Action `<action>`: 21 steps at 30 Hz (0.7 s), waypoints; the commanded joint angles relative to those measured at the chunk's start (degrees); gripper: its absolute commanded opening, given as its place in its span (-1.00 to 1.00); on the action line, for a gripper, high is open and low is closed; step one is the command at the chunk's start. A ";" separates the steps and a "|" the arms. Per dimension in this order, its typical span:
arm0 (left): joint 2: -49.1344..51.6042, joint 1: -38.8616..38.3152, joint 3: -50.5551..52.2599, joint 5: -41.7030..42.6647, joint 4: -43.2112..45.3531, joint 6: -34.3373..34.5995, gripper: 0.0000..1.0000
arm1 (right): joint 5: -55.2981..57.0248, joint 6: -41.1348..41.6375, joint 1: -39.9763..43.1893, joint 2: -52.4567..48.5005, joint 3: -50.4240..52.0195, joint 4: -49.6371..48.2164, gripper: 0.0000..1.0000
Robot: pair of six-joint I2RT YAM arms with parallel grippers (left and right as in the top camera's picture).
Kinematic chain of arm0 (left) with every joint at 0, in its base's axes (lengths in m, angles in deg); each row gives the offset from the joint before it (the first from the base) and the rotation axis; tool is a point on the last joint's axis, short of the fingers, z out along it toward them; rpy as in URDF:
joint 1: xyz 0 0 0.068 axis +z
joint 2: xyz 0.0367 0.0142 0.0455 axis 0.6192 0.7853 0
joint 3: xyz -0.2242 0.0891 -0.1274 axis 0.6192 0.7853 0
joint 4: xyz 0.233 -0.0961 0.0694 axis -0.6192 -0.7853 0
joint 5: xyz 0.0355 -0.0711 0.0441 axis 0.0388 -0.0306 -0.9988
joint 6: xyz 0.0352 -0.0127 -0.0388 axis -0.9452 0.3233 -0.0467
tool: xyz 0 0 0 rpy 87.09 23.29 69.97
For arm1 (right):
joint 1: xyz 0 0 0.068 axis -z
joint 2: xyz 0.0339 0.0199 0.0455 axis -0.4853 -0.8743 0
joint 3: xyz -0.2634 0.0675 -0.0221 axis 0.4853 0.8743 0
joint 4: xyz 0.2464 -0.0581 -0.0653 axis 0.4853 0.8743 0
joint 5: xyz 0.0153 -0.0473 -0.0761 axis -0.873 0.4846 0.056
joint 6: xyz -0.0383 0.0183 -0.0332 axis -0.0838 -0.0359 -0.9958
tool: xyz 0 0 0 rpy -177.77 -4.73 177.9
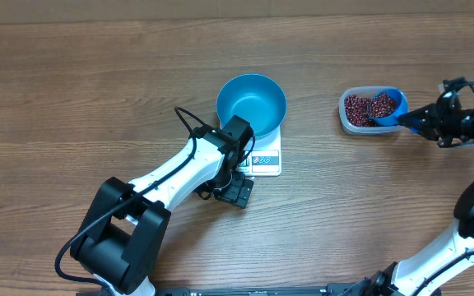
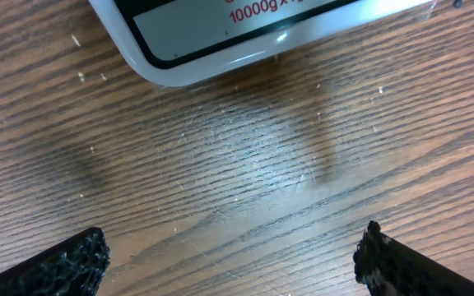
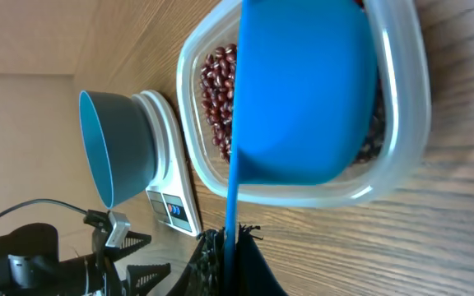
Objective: Scoop item into bowl and weigh 150g on scale
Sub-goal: 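Drag the scoop through the beans and tilt it up with the right gripper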
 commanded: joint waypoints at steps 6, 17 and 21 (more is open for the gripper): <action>0.37 0.02 -0.57 0.20 -0.11 -0.87 0.99 | -4.59 -0.28 0.02 -0.13 -0.20 0.04 -0.93; 0.37 -0.02 -0.57 -0.02 -0.22 -0.90 0.99 | -10.86 -0.31 0.11 -0.13 -0.20 0.85 -0.93; 0.37 -0.02 -0.57 -0.02 -0.28 -0.90 0.99 | -13.42 -0.90 1.49 -0.13 -0.20 1.77 -0.93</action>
